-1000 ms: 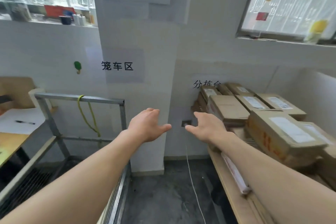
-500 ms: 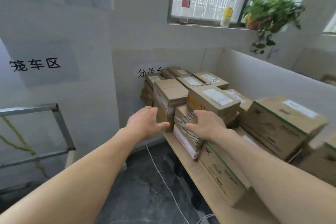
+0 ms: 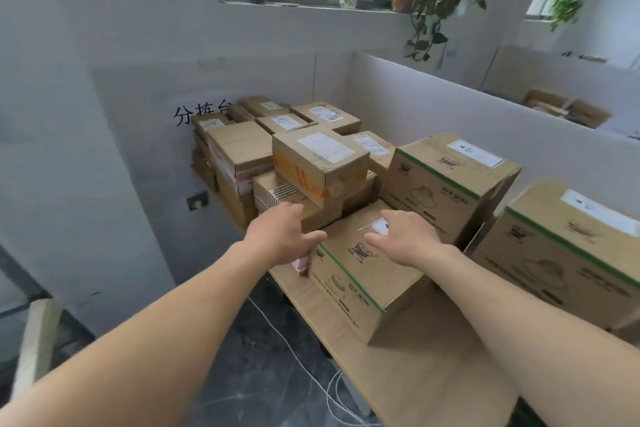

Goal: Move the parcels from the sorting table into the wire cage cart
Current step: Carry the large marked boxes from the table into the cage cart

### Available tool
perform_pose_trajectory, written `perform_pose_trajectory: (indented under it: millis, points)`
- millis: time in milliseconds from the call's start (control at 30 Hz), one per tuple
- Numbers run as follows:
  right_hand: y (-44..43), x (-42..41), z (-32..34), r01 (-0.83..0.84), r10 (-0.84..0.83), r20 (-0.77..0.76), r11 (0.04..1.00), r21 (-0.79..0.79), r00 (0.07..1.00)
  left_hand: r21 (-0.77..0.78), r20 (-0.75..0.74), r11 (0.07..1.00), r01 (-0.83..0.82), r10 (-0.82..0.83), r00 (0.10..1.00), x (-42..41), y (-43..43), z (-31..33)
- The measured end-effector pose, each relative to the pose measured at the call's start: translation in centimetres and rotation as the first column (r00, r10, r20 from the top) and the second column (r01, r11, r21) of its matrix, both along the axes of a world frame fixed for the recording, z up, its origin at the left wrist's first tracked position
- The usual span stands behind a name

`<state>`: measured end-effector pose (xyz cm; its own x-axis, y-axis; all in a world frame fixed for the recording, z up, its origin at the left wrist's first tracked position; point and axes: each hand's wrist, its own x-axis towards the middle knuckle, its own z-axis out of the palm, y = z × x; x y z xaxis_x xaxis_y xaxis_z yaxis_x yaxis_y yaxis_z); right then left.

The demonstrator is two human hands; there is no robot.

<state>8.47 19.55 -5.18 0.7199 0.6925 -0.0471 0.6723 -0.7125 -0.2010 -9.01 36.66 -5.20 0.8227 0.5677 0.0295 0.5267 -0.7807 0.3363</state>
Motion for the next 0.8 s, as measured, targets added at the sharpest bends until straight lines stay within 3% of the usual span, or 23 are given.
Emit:
perform_pose_trajectory:
  millis: [400, 800]
  points:
    - [-5.0, 10.6, -5.2, -0.014, 0.008, -0.101, 0.998, -0.066, 0.995, -0.037, -0.143, 0.996, -0.082, 0.076, 0.987, 8.8, -5.9, -4.0]
    - [-5.1, 15.5, -10.3, -0.097, 0.078, -0.162, 0.989, -0.114, 0.984, -0.091, -0.274, 0.975, -0.205, 0.173, 0.946, 12.4, -8.5, -9.0]
